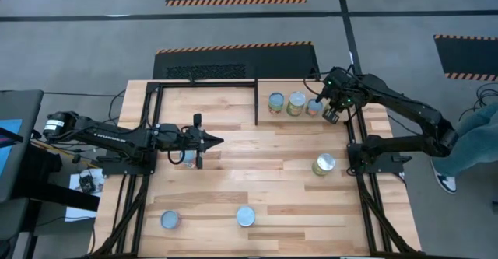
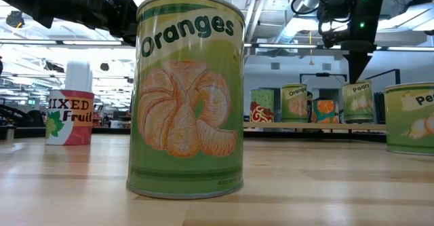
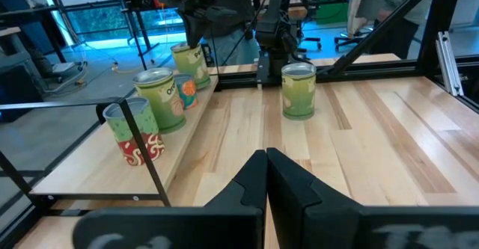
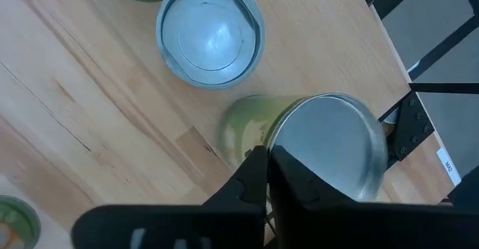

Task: Pick and place cans onto a shelf
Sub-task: Put the left canned pears on the shelf

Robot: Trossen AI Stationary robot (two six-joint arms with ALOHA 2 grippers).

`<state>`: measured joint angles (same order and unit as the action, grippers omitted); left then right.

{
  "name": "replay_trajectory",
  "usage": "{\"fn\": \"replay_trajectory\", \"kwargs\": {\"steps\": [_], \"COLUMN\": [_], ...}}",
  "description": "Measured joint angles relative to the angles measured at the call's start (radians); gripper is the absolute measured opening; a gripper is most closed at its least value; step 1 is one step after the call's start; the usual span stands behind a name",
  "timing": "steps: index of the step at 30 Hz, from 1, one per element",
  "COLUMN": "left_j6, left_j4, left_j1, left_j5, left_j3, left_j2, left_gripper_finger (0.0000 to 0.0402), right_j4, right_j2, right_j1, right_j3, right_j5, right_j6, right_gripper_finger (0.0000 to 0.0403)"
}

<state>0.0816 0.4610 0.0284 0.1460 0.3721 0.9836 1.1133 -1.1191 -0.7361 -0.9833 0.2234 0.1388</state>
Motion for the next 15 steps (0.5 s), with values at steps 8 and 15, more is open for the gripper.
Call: {"fn": "replay_trajectory", "kwargs": {"steps": [8,15], "left_j6": [0.0,0.0], "left_j4": [0.0,0.0], "left_j1": [0.0,0.0], "left_j5": [0.0,0.0], "left_j3": [0.0,0.0], "left_j2": [0.0,0.0], "left_gripper_finger": [0.0,0.0], "right_j4": [0.0,-0.002], "right_j2": [0.0,0.0], "right_j1": [0.0,0.0], "right_j3": [0.0,0.0], "right_j5": [0.001,0.003], "right_j6": [-0.011,-0.018], "right_gripper_finger": [0.0055,0.0056]}}
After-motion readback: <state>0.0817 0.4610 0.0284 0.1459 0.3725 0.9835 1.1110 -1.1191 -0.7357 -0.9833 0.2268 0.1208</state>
